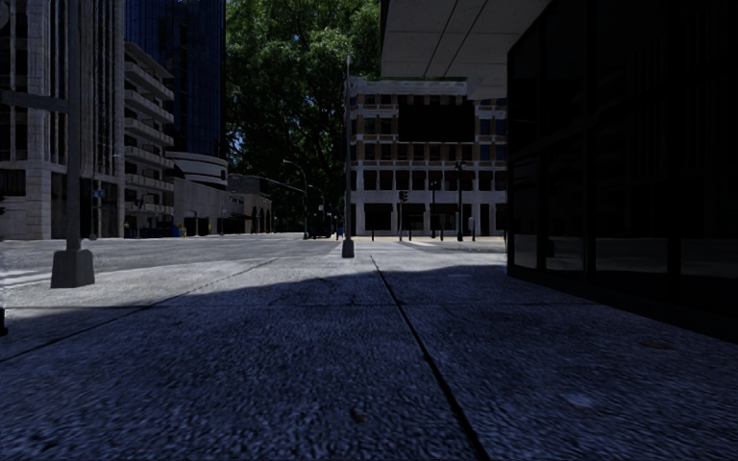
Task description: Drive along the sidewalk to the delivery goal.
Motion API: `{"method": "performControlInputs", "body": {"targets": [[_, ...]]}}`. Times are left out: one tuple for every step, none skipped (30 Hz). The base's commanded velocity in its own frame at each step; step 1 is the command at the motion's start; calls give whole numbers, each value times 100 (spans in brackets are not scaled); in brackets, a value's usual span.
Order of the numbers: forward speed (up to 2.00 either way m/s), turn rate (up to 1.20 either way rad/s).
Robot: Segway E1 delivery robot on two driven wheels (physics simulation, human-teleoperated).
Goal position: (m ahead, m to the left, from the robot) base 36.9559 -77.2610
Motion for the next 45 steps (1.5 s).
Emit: {"method": "performControlInputs", "body": {"targets": [[200,0],[200,0],[200,0],[200,0],[200,0],[200,0],[200,0],[200,0],[200,0],[200,0],[200,0],[200,0],[200,0],[200,0],[200,0],[200,0],[200,0],[200,0],[200,0],[200,0],[200,0],[200,0],[200,0],[200,0],[200,0],[200,0],[200,0],[200,0],[200,0],[200,0],[200,0],[200,0],[200,0],[200,-96],[200,-120],[200,-120],[200,-120],[200,-120],[200,-46],[200,-1],[200,0],[200,0],[200,0],[200,0],[200,0]]}}
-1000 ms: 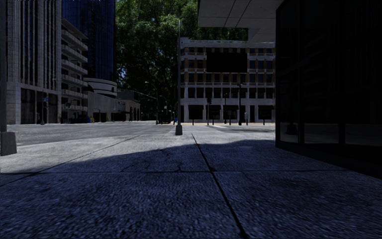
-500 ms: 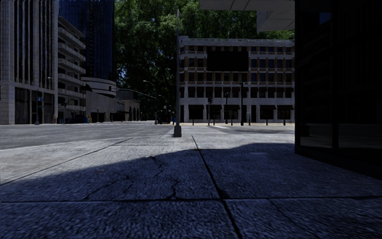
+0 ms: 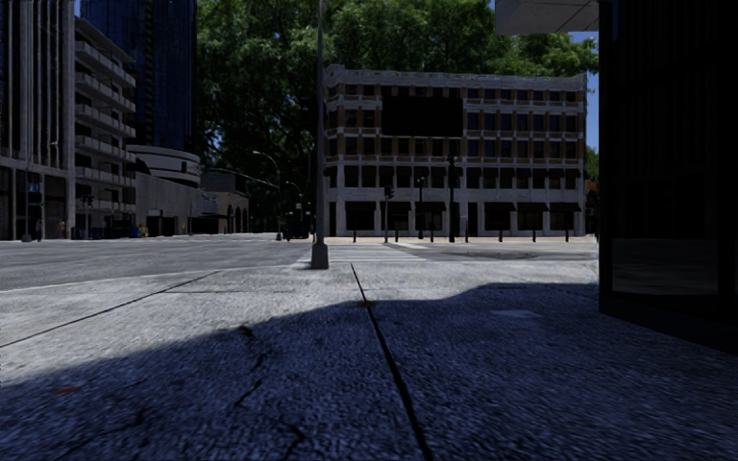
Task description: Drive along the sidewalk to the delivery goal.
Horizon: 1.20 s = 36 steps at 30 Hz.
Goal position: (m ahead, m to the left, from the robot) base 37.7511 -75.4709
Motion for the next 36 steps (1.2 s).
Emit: {"method": "performControlInputs", "body": {"targets": [[200,0],[200,0],[200,0],[200,0],[200,0],[200,0],[200,0],[200,0],[200,0],[200,0],[200,0],[200,0],[200,0],[200,0],[200,0],[200,0],[200,0],[200,0],[200,0],[200,0],[200,0],[200,0],[200,0],[200,0],[200,0],[200,0],[200,0],[200,0],[200,0],[200,0],[200,0],[200,0],[200,0],[200,0],[200,0],[200,0]]}}
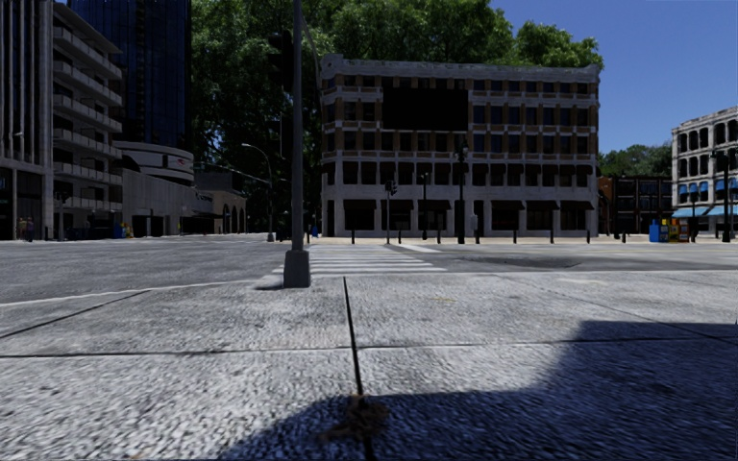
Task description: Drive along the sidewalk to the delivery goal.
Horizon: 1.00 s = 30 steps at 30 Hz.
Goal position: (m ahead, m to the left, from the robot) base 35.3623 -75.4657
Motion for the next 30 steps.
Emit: {"method": "performControlInputs", "body": {"targets": [[200,0],[200,0],[200,0],[200,0],[200,0],[200,0],[200,0],[200,0],[200,0],[200,0],[200,0],[200,0],[200,0],[200,0],[200,0],[200,0],[200,0],[200,0],[200,0],[200,0],[200,0],[200,0],[200,0],[200,0],[200,0],[200,0],[200,0],[200,0],[200,0],[200,0]]}}
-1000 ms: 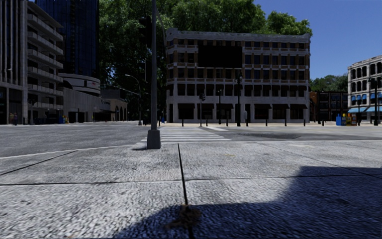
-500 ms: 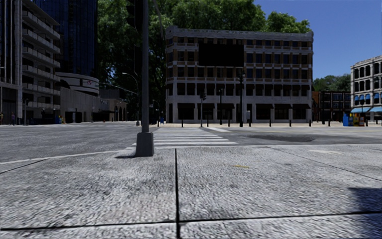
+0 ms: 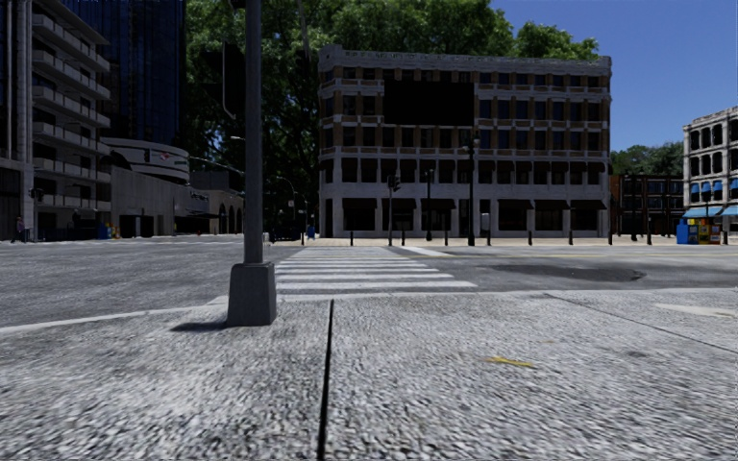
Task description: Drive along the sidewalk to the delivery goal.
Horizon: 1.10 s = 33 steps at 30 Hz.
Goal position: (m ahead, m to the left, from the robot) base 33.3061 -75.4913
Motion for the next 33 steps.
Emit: {"method": "performControlInputs", "body": {"targets": [[200,0],[200,0],[200,0],[200,0],[200,0],[200,0],[200,0],[200,0],[200,0],[200,0],[200,0],[200,0],[200,0],[200,0],[200,0],[200,0],[200,0],[200,0],[200,0],[200,0],[200,0],[200,0],[200,0],[200,0],[200,0],[200,0],[200,0],[200,0],[200,0],[200,0],[200,0],[200,0],[200,0]]}}
